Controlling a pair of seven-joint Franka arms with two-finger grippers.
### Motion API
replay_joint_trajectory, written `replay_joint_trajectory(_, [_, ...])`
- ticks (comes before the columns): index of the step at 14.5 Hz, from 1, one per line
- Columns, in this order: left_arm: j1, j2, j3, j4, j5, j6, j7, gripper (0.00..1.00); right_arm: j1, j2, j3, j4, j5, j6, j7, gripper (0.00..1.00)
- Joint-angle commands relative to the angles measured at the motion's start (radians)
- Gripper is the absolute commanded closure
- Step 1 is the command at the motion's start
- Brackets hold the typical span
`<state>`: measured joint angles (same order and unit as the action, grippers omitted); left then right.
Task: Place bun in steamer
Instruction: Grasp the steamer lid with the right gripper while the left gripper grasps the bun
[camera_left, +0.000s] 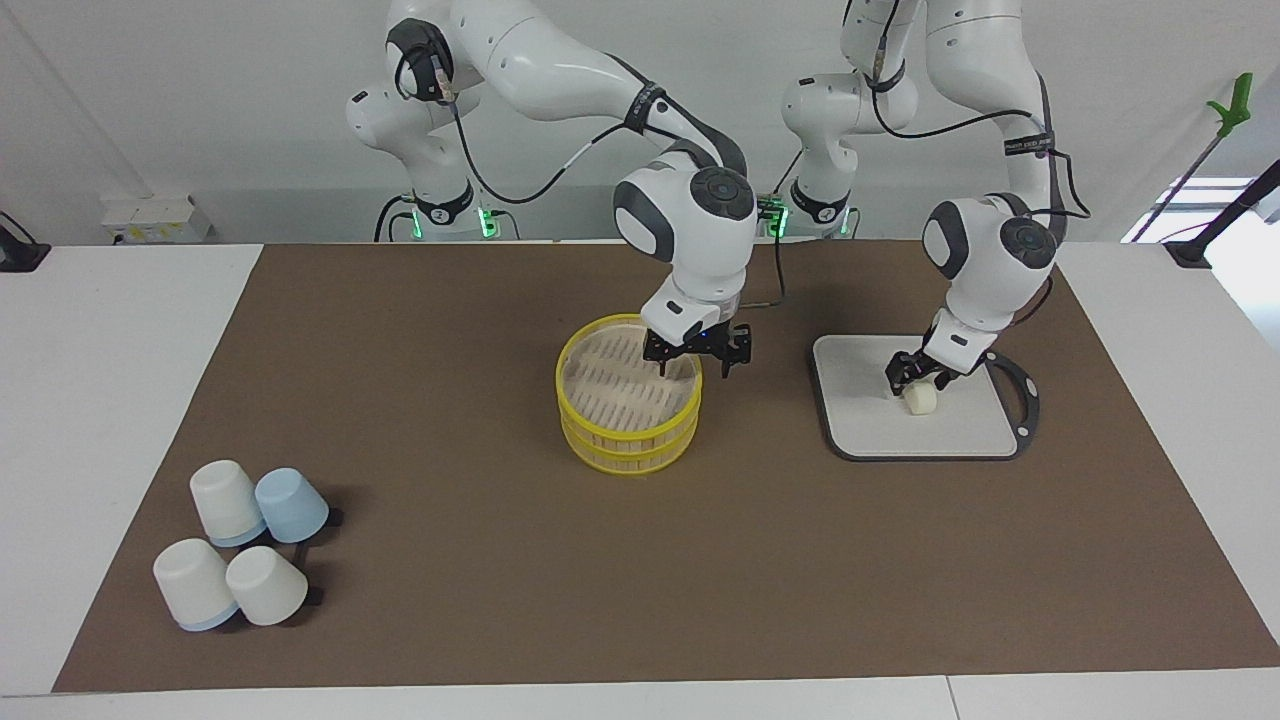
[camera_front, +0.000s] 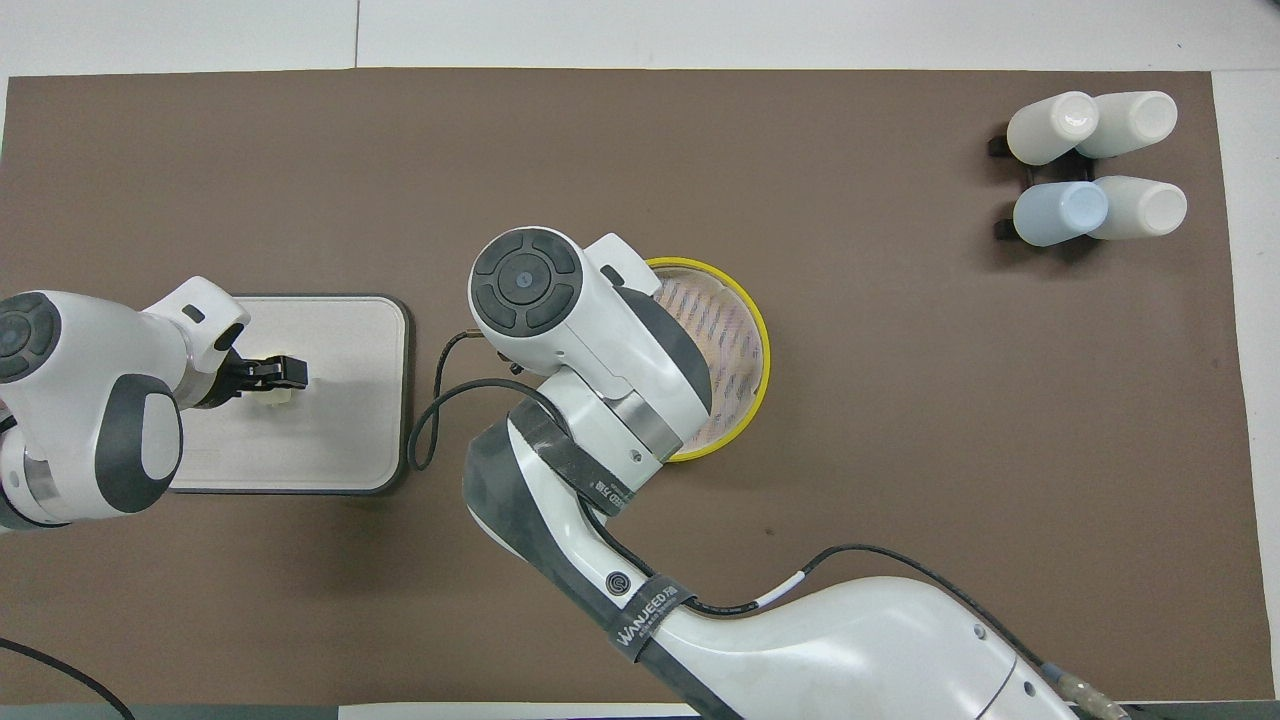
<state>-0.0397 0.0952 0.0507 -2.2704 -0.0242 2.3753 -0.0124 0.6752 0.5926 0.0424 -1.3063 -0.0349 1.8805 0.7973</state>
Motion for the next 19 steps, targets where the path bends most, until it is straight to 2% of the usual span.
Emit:
replay_joint_trajectory(1, [-0.011,0.018,0.008,0.011,0.0,0.031,-0.011,0.17,-0.002,-0.01,0.004,-0.013,0.0,-0.006,0.017,0.18])
replay_joint_trajectory(2, [-0.012,0.018,0.008,0.009,0.0,0.03,-0.012,0.17,-0.002,-0.01,0.004,-0.013,0.0,-0.008,0.017,0.3])
replay_joint_trajectory(3, [-0.012,0.018,0.008,0.008,0.0,0.028,-0.012,0.17,0.003,-0.01,0.002,-0.013,-0.006,-0.006,0.023,0.76])
replay_joint_trajectory(4, [-0.012,0.018,0.008,0.006,0.0,0.03,-0.012,0.17,0.004,-0.01,0.002,-0.014,-0.014,-0.004,0.034,1.0])
replay_joint_trajectory(6, [-0.012,0.018,0.008,0.006,0.0,0.03,-0.012,0.2,0.004,-0.011,0.002,-0.013,-0.022,-0.001,0.042,1.0])
replay_joint_trajectory(8, [-0.012,0.018,0.008,0.005,0.0,0.03,-0.012,0.3,0.004,-0.011,0.004,-0.011,-0.054,-0.006,0.039,1.0])
replay_joint_trajectory(10, [-0.012,0.02,0.008,0.005,0.001,0.03,-0.012,0.48,0.004,-0.011,0.004,-0.01,-0.053,-0.008,0.039,1.0])
replay_joint_trajectory(11, [-0.012,0.02,0.008,0.009,0.001,0.024,-0.012,0.62,0.006,-0.011,0.004,-0.007,-0.053,-0.011,0.04,1.0])
replay_joint_trajectory(15, [-0.012,0.021,0.008,0.032,0.0,0.001,-0.012,0.64,0.023,-0.004,0.004,0.008,-0.051,-0.041,0.039,1.0])
replay_joint_trajectory(19, [-0.012,0.028,0.008,0.103,0.0,-0.088,-0.015,0.64,0.027,0.012,0.005,0.078,-0.049,-0.078,0.039,1.0])
